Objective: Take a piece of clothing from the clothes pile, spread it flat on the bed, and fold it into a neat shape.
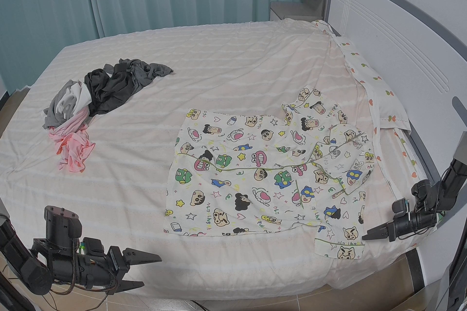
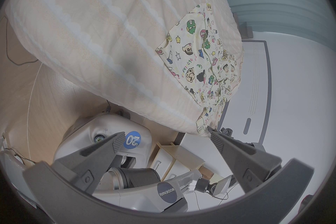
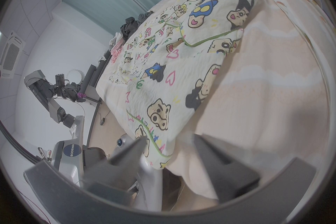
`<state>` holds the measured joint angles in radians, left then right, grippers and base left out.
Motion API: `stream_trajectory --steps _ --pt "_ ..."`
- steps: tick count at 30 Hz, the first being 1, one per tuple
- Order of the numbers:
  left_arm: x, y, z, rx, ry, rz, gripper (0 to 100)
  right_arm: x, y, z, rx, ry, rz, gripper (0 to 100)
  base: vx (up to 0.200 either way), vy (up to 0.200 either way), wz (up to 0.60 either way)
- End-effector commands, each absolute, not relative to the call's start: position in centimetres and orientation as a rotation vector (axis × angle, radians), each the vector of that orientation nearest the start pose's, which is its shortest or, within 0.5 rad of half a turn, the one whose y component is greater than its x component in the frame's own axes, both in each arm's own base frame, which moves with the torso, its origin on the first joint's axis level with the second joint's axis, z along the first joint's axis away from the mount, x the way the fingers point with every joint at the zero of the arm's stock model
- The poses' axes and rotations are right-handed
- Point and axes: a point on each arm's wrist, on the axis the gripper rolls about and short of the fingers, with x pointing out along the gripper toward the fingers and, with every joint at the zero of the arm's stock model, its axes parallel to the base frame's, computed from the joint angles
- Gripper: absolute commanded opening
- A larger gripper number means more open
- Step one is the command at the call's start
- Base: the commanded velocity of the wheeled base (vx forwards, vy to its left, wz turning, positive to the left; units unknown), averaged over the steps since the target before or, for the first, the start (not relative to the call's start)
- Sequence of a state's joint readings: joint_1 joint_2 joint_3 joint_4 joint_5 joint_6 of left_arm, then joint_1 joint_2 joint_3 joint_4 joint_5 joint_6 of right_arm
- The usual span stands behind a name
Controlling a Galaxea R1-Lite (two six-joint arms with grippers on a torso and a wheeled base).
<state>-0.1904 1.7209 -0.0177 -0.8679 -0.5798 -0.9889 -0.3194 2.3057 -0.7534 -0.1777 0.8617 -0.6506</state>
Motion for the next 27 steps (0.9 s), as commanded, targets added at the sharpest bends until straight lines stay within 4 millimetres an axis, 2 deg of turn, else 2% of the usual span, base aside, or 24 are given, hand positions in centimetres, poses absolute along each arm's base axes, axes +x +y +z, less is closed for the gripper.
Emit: stream_trajectory --steps 1,6,10,16,17,27 --pt "15.4 -4.2 3.9 -1.047 1.152 -0.243 100 29.8 -6.9 -4.8 0.197 0.928 0.803 100 0.000 0.000 0.00" --pt "15.4 -4.2 3.9 -1.047 1.152 -0.243 100 30.8 -5.5 -4.9 0.209 0.948 0.822 100 0.000 0.000 0.00" --pt "15.4 -4.2 3.9 -1.047 1.152 -0.243 100 31.3 -2.9 -4.3 0.227 0.984 0.860 100 0.000 0.000 0.00" --pt "15.4 -4.2 3.9 -1.046 1.152 -0.243 100 31.3 -2.5 -4.3 0.233 0.996 0.858 100 0.000 0.000 0.00" --pt "15.4 -4.2 3.9 -1.046 1.152 -0.243 100 31.3 -2.4 -4.2 0.234 0.998 0.856 0 0.000 0.000 0.00" --pt "15.4 -4.2 3.9 -1.046 1.152 -0.243 100 29.0 -2.8 -4.4 0.100 1.067 0.741 0 0.000 0.000 0.00"
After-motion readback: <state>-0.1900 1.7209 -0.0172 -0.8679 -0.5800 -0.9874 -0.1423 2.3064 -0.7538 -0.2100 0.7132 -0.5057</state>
